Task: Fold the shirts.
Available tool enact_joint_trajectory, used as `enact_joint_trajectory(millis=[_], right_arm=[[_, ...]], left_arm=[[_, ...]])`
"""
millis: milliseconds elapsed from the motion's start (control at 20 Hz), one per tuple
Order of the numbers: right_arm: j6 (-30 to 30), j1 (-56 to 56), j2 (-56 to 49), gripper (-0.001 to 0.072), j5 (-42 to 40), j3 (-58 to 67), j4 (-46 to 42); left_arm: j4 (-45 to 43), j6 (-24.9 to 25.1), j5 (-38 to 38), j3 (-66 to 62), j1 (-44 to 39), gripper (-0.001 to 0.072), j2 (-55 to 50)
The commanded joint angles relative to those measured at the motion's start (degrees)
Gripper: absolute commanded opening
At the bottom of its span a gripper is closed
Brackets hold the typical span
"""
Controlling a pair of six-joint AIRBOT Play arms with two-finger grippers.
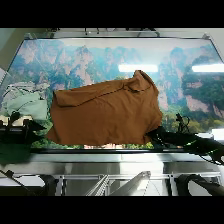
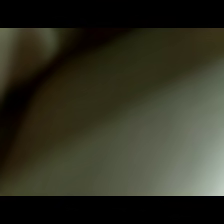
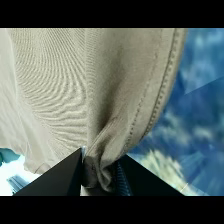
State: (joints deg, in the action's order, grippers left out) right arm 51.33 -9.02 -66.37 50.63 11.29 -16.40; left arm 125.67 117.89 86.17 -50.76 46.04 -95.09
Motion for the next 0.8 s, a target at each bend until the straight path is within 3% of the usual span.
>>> enact_joint_trajectory(millis=[0, 400, 450, 550, 600, 750], right_arm=[[-0.2, 0.0, 0.0, 0.0292, 0.4, 0.1, 0.3], [-1.2, 0.0, 0.0, 0.0292, 0.4, 0.1, 1.5], [-1.2, 0.0, 0.0, 0.0292, 0.4, 0.1, 1.6], [-1.4, 0.0, 0.0, 0.0291, 0.7, 0.1, 1.6], [-1.7, 0.0, 0.0, 0.0291, 0.9, 0.1, 1.7], [-1.7, 0.0, 0.0, 0.0292, 1.3, 0.1, 1.7]], left_arm=[[0.3, 2.1, -5.4, 0.6, -2.8, 0.0515, -0.7], [-1.7, 2.1, -5.5, -2.3, -15.6, 0.0515, -0.7], [-3.3, 2.1, -5.4, -2.3, -16.5, 0.0481, -0.7], [-4.9, 2.1, -4.8, -2.3, -16.9, 0.0203, -0.7], [-5.0, 2.1, -4.3, -2.3, -16.5, 0.0156, -0.7], [-5.6, 2.1, -1.4, -2.3, -13.5, 0.0153, -0.7]])
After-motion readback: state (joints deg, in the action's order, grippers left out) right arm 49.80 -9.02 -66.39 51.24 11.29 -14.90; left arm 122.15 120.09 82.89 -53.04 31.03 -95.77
